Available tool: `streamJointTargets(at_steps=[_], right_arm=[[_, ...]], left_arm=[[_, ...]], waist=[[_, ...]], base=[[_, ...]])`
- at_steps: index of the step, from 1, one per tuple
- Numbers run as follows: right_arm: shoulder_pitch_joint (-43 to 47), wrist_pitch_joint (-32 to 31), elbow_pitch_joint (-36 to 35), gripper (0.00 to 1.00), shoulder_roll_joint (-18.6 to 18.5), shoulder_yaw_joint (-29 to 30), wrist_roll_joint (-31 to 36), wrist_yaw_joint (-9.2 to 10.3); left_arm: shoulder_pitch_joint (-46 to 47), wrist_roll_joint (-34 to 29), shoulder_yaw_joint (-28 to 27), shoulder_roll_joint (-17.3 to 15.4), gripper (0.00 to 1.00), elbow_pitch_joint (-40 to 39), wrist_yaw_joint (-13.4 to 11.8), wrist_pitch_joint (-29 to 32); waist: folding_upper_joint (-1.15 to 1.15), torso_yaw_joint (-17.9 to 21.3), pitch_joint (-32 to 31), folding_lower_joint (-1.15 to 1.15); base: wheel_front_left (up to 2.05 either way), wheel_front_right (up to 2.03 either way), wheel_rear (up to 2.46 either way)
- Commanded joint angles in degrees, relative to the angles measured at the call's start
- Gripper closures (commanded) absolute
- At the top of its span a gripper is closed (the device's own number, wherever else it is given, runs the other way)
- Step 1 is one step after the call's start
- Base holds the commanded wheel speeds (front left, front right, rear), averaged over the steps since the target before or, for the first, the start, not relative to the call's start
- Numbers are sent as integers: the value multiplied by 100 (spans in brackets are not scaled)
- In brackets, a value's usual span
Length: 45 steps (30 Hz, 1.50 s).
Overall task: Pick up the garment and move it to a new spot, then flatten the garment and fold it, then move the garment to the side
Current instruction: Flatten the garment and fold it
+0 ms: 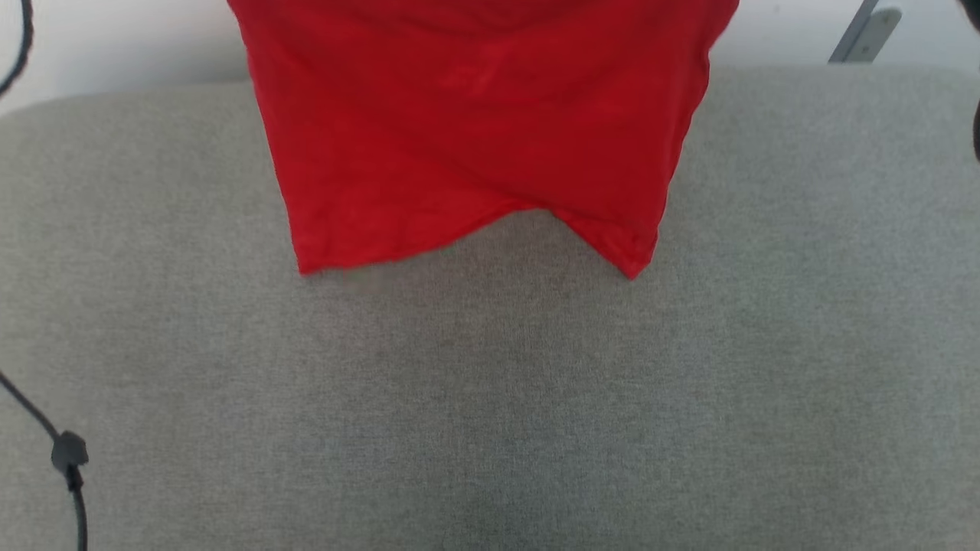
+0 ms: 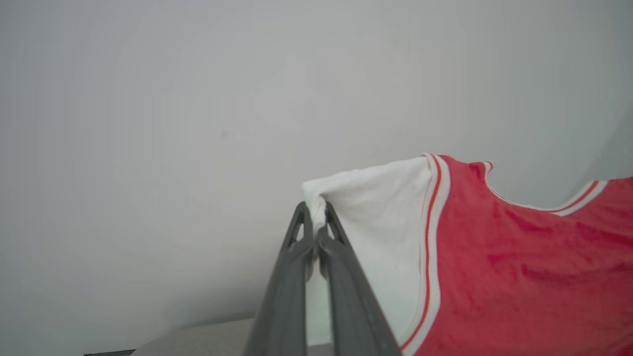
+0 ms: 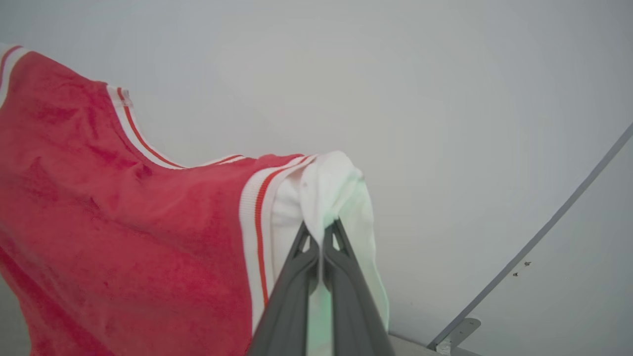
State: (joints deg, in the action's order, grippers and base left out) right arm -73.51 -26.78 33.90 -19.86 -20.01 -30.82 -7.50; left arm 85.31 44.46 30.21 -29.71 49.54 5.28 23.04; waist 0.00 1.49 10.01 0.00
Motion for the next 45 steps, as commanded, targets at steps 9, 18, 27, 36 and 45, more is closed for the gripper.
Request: streamJointTargets(at_steps=[9,18,27,36,45], right_arm=[[-1203,1821,1253,100,194,-187,828,2],[-2234,3915,2351,100,361,233,2312,2],[-1968,4184,2950,100,646,224,3063,2],[-1019,3892,3374,100,914,-393,2230,2],[535,2645,2074,100,575,-1256,186,2]], left_arm=[[1118,-492,-89,149,100,457,0,-1755],[1946,-689,-156,357,100,845,111,-3558],[1233,-614,221,503,100,820,217,-3825],[145,162,1180,381,100,831,216,-2472],[-1127,942,1843,-113,100,199,204,-594]], waist=[[0,79,932,0],[0,8,1572,0],[0,-186,1865,0],[0,-295,1632,0],[0,-254,1186,0]], base=[[0,0,0],[0,0,0],[0,0,0],[0,0,0],[0,0,0]])
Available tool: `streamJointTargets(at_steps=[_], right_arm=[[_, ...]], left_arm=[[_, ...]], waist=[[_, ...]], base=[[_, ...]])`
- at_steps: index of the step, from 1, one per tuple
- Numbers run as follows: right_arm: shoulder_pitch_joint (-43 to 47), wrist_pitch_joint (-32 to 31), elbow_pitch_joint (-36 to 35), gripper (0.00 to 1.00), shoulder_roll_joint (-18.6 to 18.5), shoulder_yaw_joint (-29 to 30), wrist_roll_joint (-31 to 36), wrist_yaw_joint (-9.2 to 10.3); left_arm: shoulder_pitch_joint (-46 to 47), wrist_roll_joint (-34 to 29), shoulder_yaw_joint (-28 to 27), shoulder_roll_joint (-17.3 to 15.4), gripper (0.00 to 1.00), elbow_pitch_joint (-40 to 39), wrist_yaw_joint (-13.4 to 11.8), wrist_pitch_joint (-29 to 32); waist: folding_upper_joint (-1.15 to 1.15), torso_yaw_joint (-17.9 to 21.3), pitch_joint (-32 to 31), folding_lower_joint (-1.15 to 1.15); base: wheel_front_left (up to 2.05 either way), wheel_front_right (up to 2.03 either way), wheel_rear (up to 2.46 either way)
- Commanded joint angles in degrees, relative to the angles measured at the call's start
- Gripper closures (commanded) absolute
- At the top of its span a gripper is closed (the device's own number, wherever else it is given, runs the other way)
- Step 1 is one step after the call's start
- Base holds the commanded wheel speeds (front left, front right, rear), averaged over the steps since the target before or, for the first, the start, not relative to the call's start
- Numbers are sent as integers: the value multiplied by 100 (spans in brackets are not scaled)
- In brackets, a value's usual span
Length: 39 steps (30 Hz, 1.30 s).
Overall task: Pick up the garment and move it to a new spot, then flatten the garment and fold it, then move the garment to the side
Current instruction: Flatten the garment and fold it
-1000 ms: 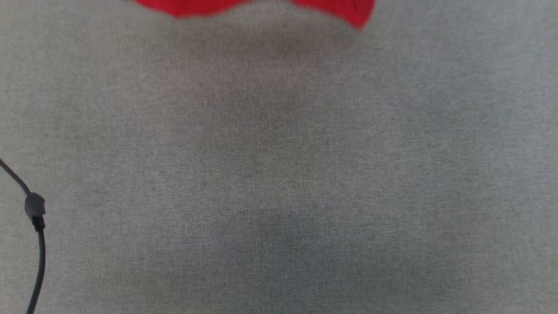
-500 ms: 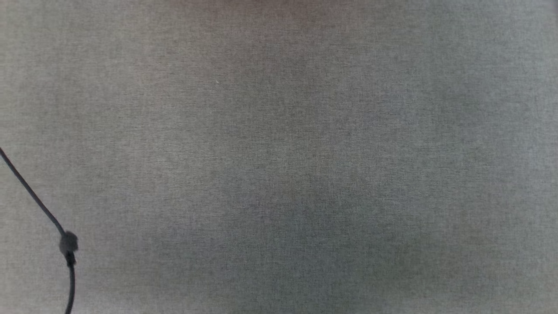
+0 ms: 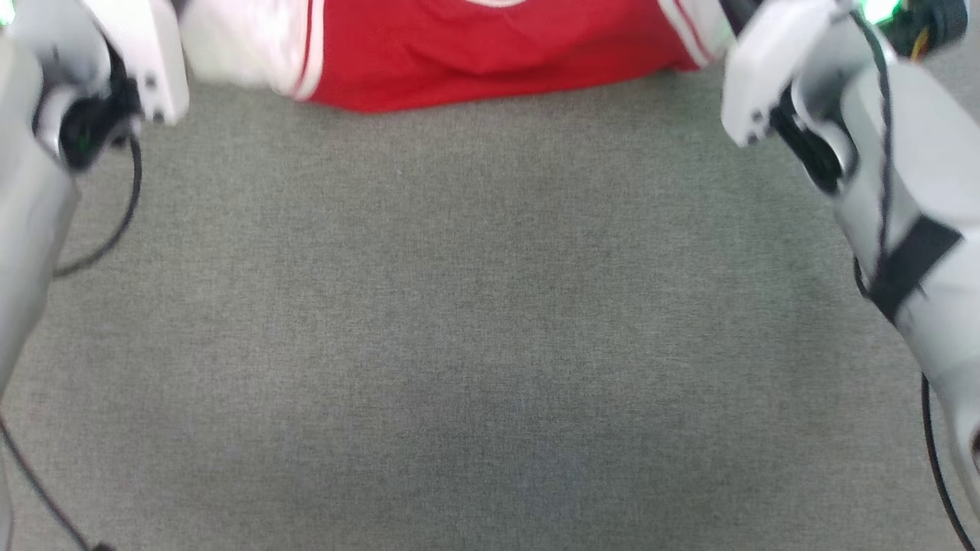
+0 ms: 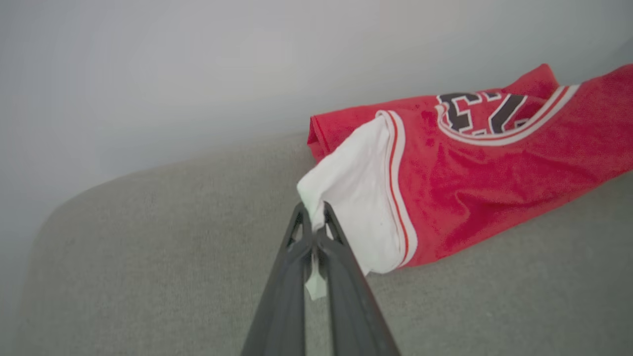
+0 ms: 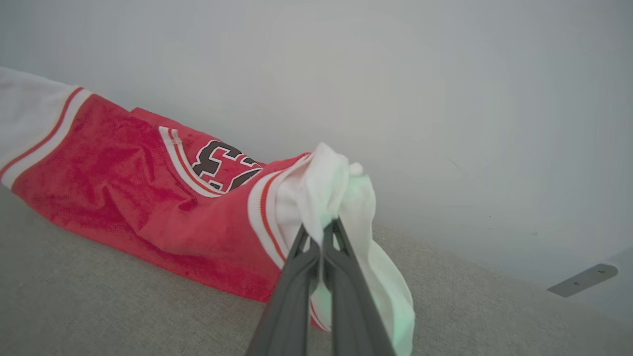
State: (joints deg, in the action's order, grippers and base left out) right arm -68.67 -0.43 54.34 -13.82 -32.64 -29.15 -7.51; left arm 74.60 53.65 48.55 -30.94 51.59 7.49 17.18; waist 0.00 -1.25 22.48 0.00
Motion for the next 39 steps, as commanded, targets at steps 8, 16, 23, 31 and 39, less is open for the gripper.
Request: streamJointTargets(at_steps=[8,16,23,31,39], right_arm=[[1796,-1013,-2185,100,-1194,-253,-1184,2],[3587,-1757,-3937,100,-2120,45,-1754,2],[4982,-2315,-4877,100,-2540,338,-1954,2],[6161,-2853,-5408,100,-2590,716,-2094,2],[6963,-3107,-5695,91,-2274,1232,-1822,2]], left_arm=[[-1512,456,88,-726,100,-1236,-339,629],[-3349,904,150,-1831,100,-3326,-1275,951],[-4770,1334,155,-2528,100,-4775,-2361,905],[-5736,1737,212,-2903,100,-5537,-3126,902],[-6220,1969,176,-2944,100,-5946,-3456,658]], waist=[[0,87,-394,0],[0,136,-601,0],[0,183,-792,0],[0,218,-890,0],[0,268,-873,0]], base=[[0,0,0],[0,0,0],[0,0,0],[0,0,0],[0,0,0]])
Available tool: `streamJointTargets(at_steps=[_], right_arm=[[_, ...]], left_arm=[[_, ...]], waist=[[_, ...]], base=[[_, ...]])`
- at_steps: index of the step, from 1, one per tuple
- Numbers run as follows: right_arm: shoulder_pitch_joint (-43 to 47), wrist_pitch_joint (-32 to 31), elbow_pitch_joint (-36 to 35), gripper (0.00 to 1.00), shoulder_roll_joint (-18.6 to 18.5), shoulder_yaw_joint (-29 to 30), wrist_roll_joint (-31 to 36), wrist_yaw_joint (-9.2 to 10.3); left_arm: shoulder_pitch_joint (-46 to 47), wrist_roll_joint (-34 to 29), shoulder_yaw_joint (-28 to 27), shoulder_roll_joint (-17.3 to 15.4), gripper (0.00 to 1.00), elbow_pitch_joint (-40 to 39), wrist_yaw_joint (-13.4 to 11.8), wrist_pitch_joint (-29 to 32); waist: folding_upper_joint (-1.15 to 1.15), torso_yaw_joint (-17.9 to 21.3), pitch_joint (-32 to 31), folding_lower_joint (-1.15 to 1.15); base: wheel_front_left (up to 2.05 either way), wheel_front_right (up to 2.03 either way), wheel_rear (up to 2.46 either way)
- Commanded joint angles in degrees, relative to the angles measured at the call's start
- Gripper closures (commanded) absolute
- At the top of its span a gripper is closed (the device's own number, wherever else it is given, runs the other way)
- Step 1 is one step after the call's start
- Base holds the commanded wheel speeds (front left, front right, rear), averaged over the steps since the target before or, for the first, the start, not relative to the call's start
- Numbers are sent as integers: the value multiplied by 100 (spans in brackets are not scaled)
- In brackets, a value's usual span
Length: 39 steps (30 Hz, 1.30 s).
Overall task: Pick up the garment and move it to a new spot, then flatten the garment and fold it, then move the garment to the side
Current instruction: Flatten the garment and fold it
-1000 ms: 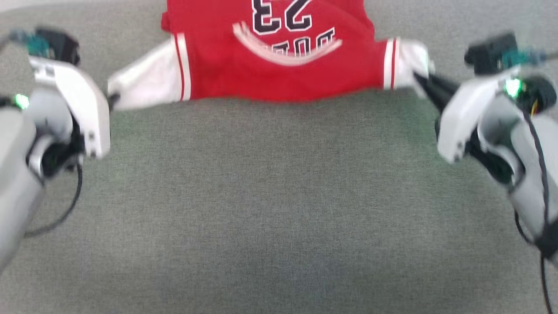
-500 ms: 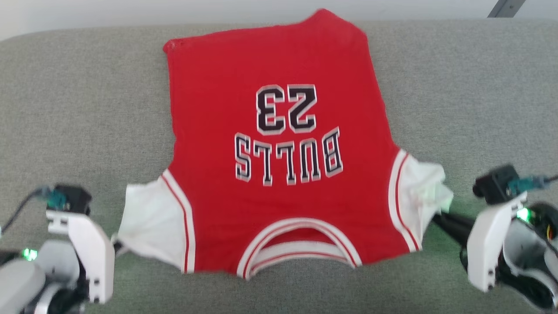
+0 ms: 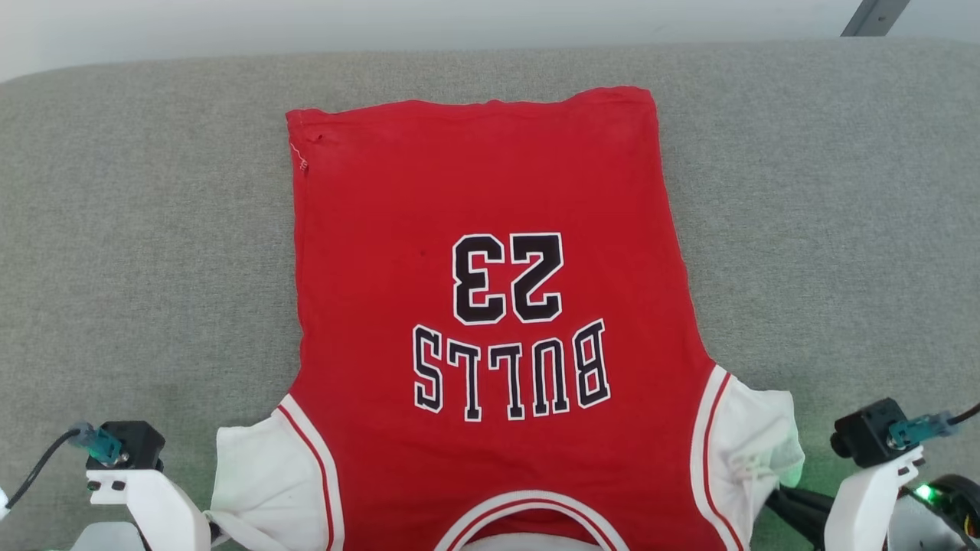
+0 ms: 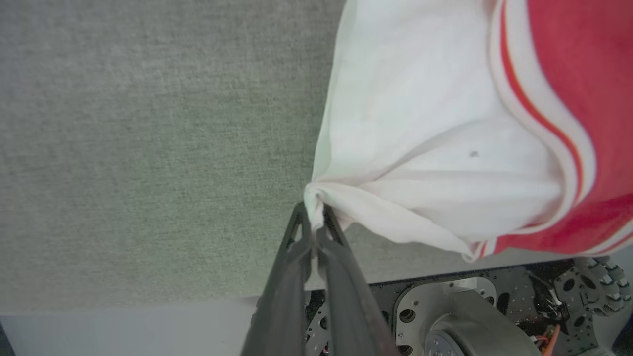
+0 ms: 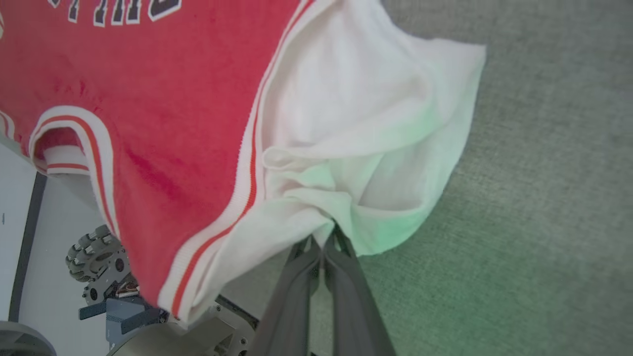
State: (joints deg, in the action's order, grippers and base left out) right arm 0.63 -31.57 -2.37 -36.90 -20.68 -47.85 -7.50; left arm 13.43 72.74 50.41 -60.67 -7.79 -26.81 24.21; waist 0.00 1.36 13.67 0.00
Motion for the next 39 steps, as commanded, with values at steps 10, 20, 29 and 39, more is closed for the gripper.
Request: streamJointTargets(at_steps=[10,20,29,39], right_arm=[[-17,125,-901,0,826,1292,1020,0],[-1558,121,-809,0,1412,1615,1706,0],[-3802,134,1244,0,1314,1308,1630,0],[-5795,-612,3964,0,1356,1140,1774,0]], left_arm=[[119,-134,-292,291,100,-139,-59,-673],[433,-361,-317,545,100,-240,66,-816],[951,-622,-144,897,100,-98,316,-652],[1295,-770,48,1315,100,344,610,-541]], waist=[[0,-17,264,0],[0,-232,773,0],[0,-809,1261,0],[0,-1417,1580,0]], base=[[0,0,0],[0,0,0],[0,0,0],[0,0,0]])
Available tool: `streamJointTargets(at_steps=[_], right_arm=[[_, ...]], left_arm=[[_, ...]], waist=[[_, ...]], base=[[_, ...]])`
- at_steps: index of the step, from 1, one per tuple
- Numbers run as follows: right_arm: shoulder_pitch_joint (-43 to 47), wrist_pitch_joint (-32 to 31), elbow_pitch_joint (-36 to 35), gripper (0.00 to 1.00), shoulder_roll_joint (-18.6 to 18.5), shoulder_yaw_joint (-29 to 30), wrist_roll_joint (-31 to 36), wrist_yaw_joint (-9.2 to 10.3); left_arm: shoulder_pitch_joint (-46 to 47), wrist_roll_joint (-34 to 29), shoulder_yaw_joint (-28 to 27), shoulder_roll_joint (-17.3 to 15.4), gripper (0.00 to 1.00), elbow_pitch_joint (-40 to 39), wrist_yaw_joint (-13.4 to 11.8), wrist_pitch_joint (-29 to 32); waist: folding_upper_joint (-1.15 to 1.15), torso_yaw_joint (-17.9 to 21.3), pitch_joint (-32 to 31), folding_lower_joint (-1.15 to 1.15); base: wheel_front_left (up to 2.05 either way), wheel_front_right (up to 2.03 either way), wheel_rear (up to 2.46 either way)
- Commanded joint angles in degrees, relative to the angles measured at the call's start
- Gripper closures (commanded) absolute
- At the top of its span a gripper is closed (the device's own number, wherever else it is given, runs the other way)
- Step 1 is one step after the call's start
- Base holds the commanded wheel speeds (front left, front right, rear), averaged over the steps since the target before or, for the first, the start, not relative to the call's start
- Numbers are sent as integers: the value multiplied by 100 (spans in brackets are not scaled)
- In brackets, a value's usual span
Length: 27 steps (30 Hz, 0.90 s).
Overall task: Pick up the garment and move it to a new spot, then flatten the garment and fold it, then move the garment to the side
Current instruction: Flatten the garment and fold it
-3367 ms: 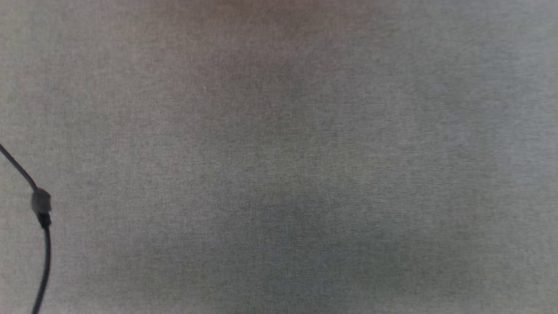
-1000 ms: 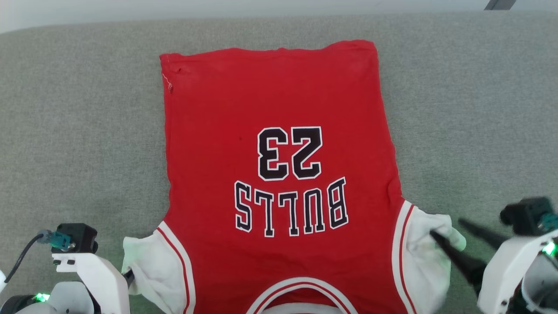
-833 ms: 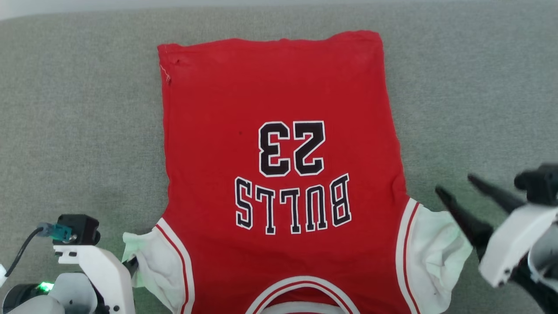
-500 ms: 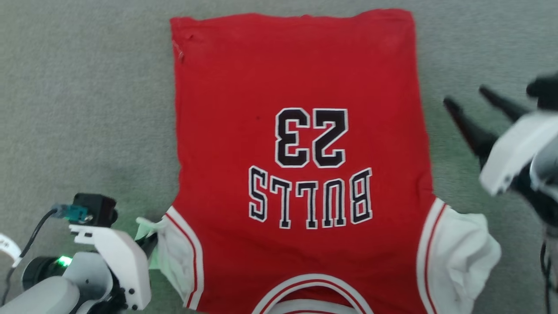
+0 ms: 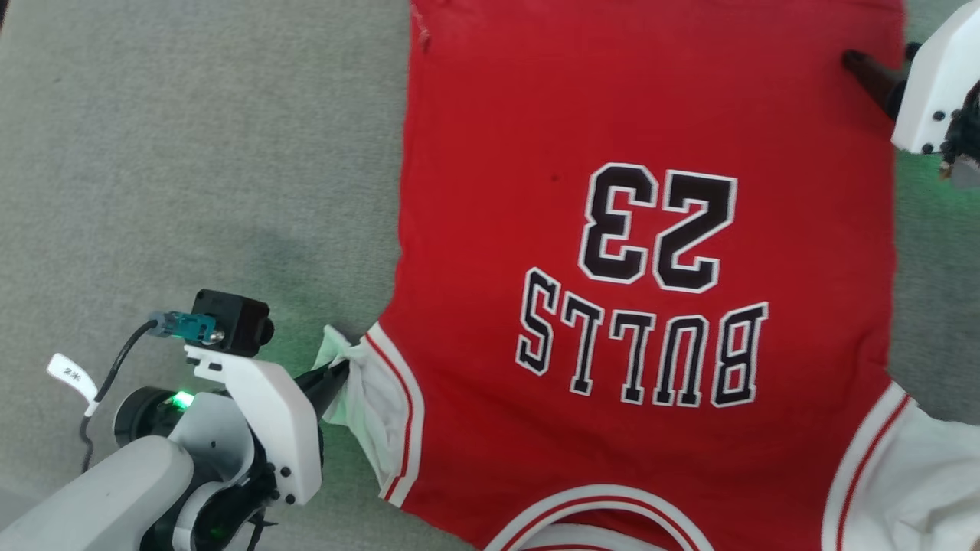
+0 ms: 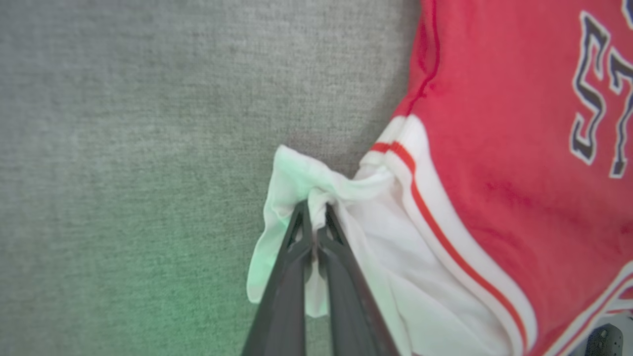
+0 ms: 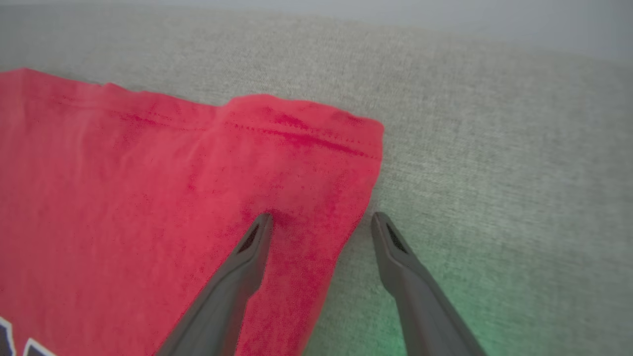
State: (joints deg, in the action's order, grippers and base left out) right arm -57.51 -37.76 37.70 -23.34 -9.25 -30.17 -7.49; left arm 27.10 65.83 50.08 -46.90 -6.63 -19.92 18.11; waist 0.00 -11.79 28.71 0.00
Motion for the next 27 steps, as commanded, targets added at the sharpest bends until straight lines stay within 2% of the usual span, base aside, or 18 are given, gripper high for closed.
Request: streamJointTargets(at_steps=[1,6,7,8,12,17,23,27], right_arm=[[-111,-125,190,0,16,-5,64,0],[-451,-951,1431,0,208,38,325,1],[-464,-1128,1585,45,259,-29,391,1],[-476,-1229,1707,100,289,-62,403,0],[-583,-1197,1726,100,287,-199,422,1],[-372,-1094,1259,100,96,-558,261,1],[434,-1029,32,100,-266,-947,-277,3],[1293,-1056,-907,100,-492,-940,-654,7]], left_arm=[[-57,-90,96,-36,100,276,-52,67],[-26,-44,133,88,100,482,33,49],[-29,-20,129,111,100,509,55,47],[-33,-7,127,130,100,537,63,42],[-51,26,114,157,100,651,60,10],[-40,41,-9,69,100,694,1,-72],[-84,44,-162,-125,100,583,-118,-153],[-99,43,-214,-252,100,484,-180,-146]], waist=[[0,-142,87,0],[0,-268,115,0],[0,-272,116,0],[0,-271,118,0],[0,-188,94,0],[0,84,-10,0],[0,571,-163,0],[0,904,-272,0]], base=[[0,0,0],[0,0,0],[0,0,0],[0,0,0],[0,0,0],[0,0,0],[0,0,0],[0,0,0]])
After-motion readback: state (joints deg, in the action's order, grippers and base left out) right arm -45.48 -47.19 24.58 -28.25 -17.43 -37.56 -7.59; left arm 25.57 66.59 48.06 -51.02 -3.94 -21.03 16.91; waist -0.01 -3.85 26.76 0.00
